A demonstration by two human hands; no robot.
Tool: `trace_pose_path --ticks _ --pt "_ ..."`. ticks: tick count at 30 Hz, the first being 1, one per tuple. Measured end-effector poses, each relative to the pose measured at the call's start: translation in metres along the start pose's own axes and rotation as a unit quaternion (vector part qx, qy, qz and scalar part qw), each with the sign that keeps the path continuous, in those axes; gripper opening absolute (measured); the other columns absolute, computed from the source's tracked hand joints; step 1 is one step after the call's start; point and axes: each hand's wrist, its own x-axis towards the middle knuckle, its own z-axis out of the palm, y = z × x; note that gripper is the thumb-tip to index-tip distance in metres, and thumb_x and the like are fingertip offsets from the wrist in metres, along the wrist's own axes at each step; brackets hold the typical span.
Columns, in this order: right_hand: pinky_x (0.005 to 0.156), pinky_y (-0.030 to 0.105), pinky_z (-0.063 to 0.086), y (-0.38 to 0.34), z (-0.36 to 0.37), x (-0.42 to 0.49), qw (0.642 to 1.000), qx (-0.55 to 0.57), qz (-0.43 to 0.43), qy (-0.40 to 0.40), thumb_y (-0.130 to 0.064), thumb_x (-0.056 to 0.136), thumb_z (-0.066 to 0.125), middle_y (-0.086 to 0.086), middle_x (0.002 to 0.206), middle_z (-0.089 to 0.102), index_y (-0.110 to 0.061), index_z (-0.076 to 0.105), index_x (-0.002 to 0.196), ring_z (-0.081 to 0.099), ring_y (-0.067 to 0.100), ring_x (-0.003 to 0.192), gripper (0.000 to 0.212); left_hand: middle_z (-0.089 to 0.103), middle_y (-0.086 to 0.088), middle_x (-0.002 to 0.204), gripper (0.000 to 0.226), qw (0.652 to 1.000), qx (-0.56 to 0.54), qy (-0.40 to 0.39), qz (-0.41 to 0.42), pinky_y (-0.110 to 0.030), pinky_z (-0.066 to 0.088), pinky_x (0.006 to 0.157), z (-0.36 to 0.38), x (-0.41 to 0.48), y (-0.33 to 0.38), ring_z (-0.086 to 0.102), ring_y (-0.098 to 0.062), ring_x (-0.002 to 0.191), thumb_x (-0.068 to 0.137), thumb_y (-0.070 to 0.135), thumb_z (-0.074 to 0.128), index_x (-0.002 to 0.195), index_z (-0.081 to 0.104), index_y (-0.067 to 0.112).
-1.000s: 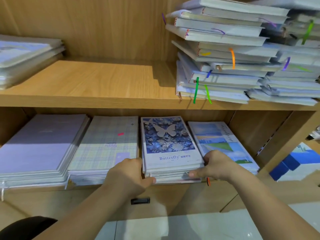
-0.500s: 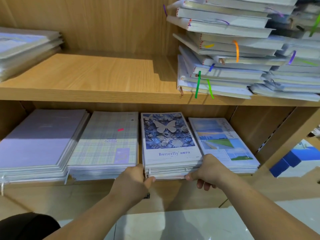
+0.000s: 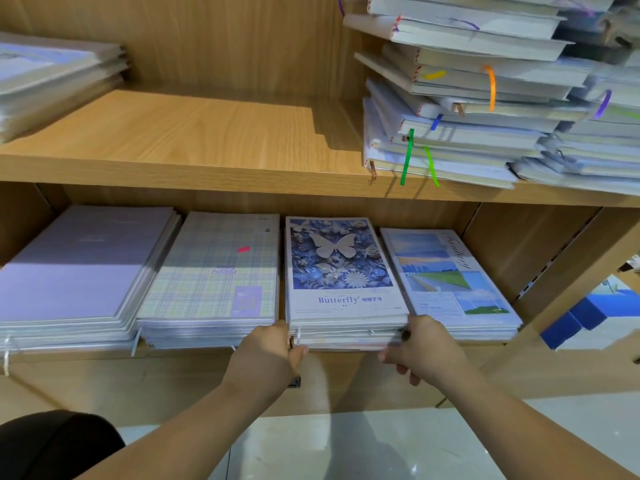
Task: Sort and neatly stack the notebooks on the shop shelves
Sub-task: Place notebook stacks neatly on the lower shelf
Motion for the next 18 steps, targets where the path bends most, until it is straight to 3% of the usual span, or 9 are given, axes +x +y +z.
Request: trace_pose_path --ticks 5,10,18 --pt "0.064 0.042 0.064 0.004 0.006 0.002 0.999 0.014 -0.006 0.046 -0.023 0.074 0.088 0.003 0.061 0.072 -0.016 0.075 0.081 0.069 0.020 0.050 0.017 0.057 -0.002 0.072 0.031 0.999 -0.026 0.020 0.001 -0.035 0.048 0.069 0.004 0.003 -0.004 0.058 -0.022 0.072 0.093 0.038 0.071 0.079 0.054 0.017" --pt "0.067 0.040 0.063 0.007 0.010 0.003 0.996 -0.023 0.007 0.081 -0.039 0.077 0.087 -0.004 0.058 0.071 -0.018 0.072 0.077 0.069 0.013 0.048 0.025 0.066 -0.001 0.079 0.027 0.999 -0.005 0.033 0.015 -0.039 0.053 0.075 0.006 0.004 -0.010 0.063 -0.022 0.078 0.092 0.041 0.071 0.089 0.063 0.016" --pt "0.068 0.038 0.061 0.006 0.013 0.003 0.995 -0.013 0.012 0.102 -0.041 0.078 0.085 -0.004 0.056 0.070 -0.018 0.070 0.074 0.067 0.012 0.046 0.028 0.059 0.004 0.075 0.027 0.999 0.009 0.053 0.009 -0.036 0.052 0.068 0.012 0.003 -0.006 0.059 -0.014 0.072 0.095 0.043 0.066 0.089 0.054 0.019"
